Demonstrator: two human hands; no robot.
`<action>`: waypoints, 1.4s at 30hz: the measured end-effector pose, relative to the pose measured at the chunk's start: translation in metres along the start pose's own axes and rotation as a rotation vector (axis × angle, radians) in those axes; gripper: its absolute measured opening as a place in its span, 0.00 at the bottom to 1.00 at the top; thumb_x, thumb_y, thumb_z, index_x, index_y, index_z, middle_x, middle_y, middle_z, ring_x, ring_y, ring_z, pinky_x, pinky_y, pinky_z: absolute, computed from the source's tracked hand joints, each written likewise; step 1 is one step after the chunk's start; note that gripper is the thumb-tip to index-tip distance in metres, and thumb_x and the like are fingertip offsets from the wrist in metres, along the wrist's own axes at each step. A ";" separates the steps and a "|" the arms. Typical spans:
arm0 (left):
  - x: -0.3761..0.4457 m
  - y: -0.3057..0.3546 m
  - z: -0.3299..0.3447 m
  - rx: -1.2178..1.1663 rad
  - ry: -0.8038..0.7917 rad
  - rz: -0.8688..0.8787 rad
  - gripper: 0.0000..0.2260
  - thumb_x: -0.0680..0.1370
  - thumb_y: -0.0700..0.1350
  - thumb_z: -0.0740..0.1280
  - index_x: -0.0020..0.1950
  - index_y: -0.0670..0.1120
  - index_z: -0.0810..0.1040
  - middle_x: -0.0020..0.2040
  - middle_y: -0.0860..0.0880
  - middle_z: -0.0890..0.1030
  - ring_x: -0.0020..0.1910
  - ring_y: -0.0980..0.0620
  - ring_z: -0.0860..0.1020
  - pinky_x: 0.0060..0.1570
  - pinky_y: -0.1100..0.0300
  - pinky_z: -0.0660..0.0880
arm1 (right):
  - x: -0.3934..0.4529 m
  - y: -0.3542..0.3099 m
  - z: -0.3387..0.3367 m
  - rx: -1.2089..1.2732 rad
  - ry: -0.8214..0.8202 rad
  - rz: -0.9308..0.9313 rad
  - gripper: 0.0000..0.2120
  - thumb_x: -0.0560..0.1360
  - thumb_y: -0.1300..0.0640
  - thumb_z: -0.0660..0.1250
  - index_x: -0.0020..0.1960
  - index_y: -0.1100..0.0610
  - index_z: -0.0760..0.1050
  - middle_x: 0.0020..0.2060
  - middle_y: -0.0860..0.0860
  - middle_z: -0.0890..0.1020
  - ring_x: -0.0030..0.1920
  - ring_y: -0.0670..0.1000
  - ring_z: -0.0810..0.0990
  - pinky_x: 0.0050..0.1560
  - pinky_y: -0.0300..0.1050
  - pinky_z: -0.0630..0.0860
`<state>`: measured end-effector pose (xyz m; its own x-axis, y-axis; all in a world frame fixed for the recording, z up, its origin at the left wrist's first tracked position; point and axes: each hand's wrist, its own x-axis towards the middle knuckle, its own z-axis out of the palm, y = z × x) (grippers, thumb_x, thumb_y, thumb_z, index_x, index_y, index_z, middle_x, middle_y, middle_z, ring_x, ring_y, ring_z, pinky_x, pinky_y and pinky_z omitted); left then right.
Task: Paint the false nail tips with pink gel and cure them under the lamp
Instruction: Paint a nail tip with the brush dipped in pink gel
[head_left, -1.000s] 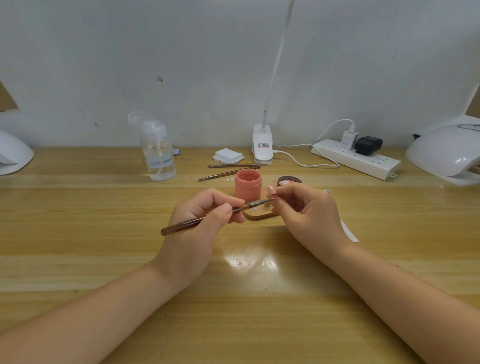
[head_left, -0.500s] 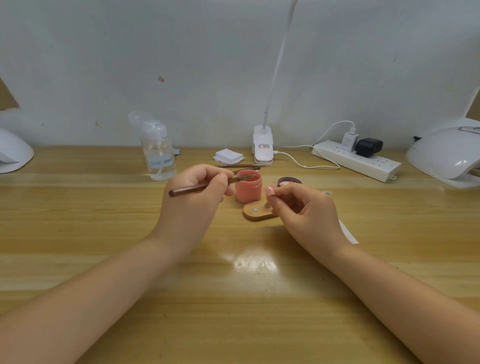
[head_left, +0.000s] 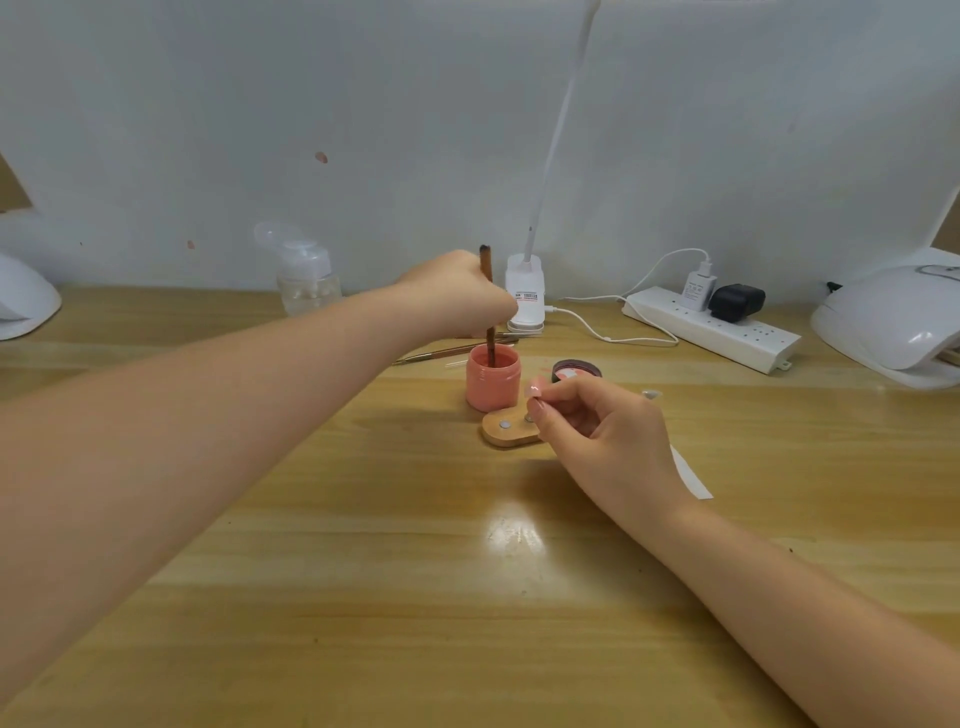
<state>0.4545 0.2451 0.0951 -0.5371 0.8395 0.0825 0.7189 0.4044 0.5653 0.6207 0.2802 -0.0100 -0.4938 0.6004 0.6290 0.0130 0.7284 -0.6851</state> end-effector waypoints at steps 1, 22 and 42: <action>0.002 0.001 0.004 0.015 -0.032 -0.011 0.06 0.72 0.43 0.64 0.35 0.46 0.71 0.35 0.50 0.73 0.35 0.49 0.70 0.34 0.60 0.64 | 0.000 0.000 0.000 0.002 0.000 -0.001 0.08 0.72 0.62 0.72 0.41 0.49 0.80 0.31 0.41 0.80 0.32 0.42 0.77 0.35 0.33 0.73; -0.011 -0.074 -0.021 -0.868 -0.070 -0.561 0.07 0.74 0.43 0.60 0.42 0.46 0.77 0.26 0.53 0.79 0.26 0.57 0.64 0.30 0.65 0.62 | -0.001 0.000 0.001 -0.010 -0.007 -0.010 0.07 0.72 0.62 0.73 0.41 0.51 0.81 0.31 0.40 0.79 0.31 0.42 0.75 0.33 0.34 0.72; -0.049 -0.061 0.003 -1.240 0.236 -0.362 0.08 0.75 0.41 0.62 0.44 0.42 0.81 0.29 0.49 0.82 0.20 0.59 0.66 0.23 0.68 0.68 | -0.001 -0.003 -0.002 -0.040 -0.020 -0.021 0.03 0.73 0.62 0.72 0.45 0.56 0.82 0.32 0.48 0.82 0.33 0.47 0.78 0.36 0.47 0.75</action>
<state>0.4382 0.1807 0.0543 -0.7676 0.6199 -0.1626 -0.2939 -0.1150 0.9489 0.6230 0.2786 -0.0078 -0.5115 0.5788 0.6351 0.0369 0.7532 -0.6567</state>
